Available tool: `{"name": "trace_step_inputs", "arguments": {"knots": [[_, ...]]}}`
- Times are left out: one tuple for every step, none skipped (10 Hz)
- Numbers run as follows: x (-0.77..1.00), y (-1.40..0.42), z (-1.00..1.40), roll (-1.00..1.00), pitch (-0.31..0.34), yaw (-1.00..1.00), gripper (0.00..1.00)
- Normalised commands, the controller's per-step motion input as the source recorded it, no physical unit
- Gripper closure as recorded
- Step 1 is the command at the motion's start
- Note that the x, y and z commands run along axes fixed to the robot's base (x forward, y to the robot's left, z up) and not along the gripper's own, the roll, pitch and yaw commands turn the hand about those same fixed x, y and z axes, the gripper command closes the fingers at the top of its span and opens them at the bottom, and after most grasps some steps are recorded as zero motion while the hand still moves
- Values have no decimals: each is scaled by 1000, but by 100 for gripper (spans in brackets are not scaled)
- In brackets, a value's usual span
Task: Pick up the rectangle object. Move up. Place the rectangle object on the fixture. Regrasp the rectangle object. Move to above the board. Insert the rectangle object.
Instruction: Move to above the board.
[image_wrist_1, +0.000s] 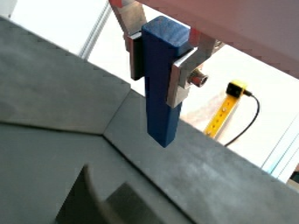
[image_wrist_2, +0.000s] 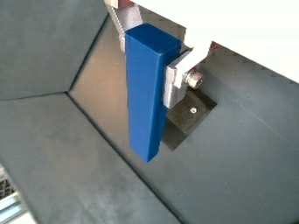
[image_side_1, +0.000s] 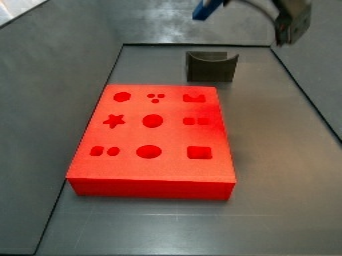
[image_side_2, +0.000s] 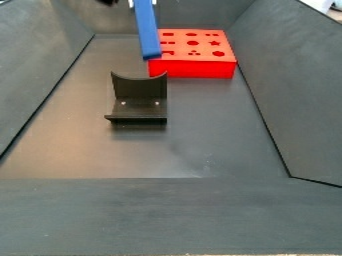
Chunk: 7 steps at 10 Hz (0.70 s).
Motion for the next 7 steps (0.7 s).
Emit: {"name": "trace_step_inputs", "arguments": {"knots": [[-85, -14, 1000, -43, -21, 68, 100], [-77, -11, 918, -42, -26, 41, 100], [-60, -9, 739, -44, -28, 25, 100], [-44, -6, 500, -46, -19, 6, 100], [-38, -5, 376, -48, -10, -3, 100], [-31, -5, 195, -49, 8, -12, 100], [-603, -1000, 364, -1000, -125, -84, 100]]}}
